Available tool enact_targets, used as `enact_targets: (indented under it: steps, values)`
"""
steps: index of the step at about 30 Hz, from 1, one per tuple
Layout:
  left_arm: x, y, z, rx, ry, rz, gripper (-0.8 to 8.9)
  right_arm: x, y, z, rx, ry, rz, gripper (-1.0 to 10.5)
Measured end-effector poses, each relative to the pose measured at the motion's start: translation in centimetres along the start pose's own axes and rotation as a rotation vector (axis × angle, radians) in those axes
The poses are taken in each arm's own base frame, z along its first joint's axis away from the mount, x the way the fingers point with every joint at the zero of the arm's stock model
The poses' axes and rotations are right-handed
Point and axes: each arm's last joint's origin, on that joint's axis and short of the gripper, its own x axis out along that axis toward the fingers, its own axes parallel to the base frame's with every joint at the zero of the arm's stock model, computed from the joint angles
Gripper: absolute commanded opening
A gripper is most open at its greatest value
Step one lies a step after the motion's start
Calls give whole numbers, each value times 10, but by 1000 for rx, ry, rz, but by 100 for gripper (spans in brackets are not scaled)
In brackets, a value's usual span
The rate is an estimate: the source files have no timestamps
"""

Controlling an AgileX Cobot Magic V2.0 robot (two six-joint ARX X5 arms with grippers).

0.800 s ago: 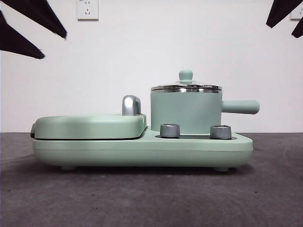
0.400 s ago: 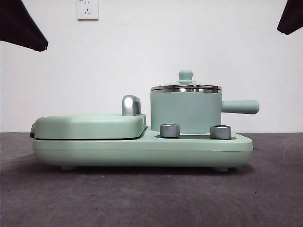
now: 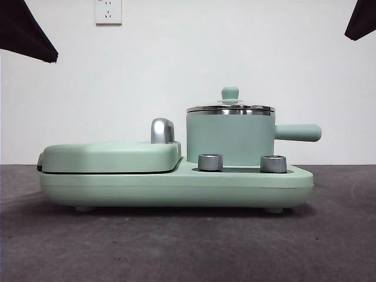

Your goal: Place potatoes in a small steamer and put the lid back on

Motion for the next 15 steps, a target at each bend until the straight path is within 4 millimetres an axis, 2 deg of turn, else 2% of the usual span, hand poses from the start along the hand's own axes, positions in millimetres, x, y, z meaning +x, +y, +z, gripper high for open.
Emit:
enact_targets:
  steps: [4, 6, 11, 15]
  values:
    - [-16, 1, -3, 66, -107, 57, 6, 0, 0, 0, 0, 0, 0, 24]
    - [-22, 8, -16, 77, -190, 116, 6, 0, 0, 0, 0, 0, 0, 24]
    - [-24, 33, -68, 70, -380, 342, 6, 0, 0, 0, 0, -1, 0, 24]
    - [-22, 45, -103, 46, -457, 456, 6, 0, 0, 0, 0, -1, 0, 24]
